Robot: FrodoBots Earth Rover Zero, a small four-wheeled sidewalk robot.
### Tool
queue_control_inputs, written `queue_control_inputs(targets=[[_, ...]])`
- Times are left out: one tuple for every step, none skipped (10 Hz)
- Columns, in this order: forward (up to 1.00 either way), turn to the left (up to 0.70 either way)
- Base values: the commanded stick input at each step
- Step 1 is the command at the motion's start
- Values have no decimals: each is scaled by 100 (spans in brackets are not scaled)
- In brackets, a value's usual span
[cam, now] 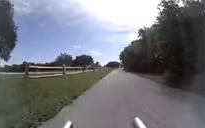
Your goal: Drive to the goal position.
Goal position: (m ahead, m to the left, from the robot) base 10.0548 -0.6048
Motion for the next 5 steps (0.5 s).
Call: queue_control_inputs(targets=[[50, -9], [50, -50], [50, -13], [50, -5], [50, 0]])
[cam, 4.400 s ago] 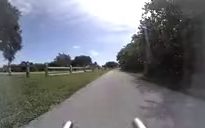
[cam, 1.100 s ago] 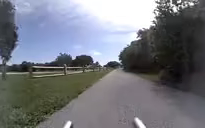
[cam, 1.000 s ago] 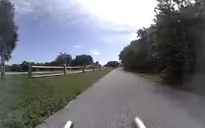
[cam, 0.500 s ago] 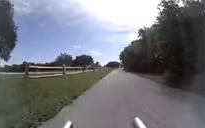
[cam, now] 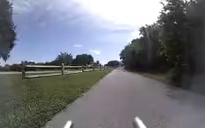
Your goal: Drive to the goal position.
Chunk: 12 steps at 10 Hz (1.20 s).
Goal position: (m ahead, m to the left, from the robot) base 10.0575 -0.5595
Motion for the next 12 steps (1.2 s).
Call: queue_control_inputs(targets=[[50, 0], [50, 0], [50, 0], [50, 0], [50, -10], [50, -41], [50, -50], [50, -27], [50, -5], [50, 0], [50, 0], [50, 0]])
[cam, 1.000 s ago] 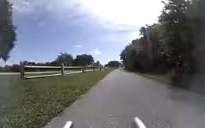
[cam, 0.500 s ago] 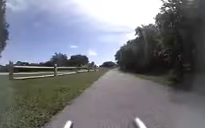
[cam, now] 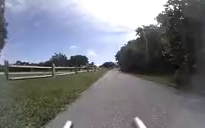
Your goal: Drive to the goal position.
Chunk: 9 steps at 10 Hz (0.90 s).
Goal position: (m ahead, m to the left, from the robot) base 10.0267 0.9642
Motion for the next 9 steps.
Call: queue_control_inputs(targets=[[50, 0], [50, 0], [50, 0], [50, 0], [50, 0], [50, 0], [50, 0], [50, 0], [50, 0]])
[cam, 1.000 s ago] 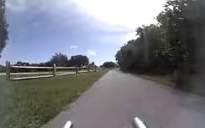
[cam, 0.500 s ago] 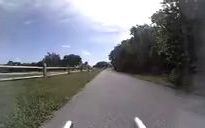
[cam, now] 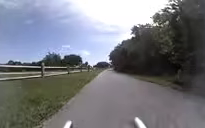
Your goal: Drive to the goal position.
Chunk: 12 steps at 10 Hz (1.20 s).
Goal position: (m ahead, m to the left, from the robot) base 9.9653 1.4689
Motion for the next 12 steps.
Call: queue_control_inputs(targets=[[50, 0], [50, 0], [50, 0], [50, 0], [50, 0], [50, 0], [50, 0], [50, 0], [50, 0], [50, 0], [50, 0], [50, 0]])
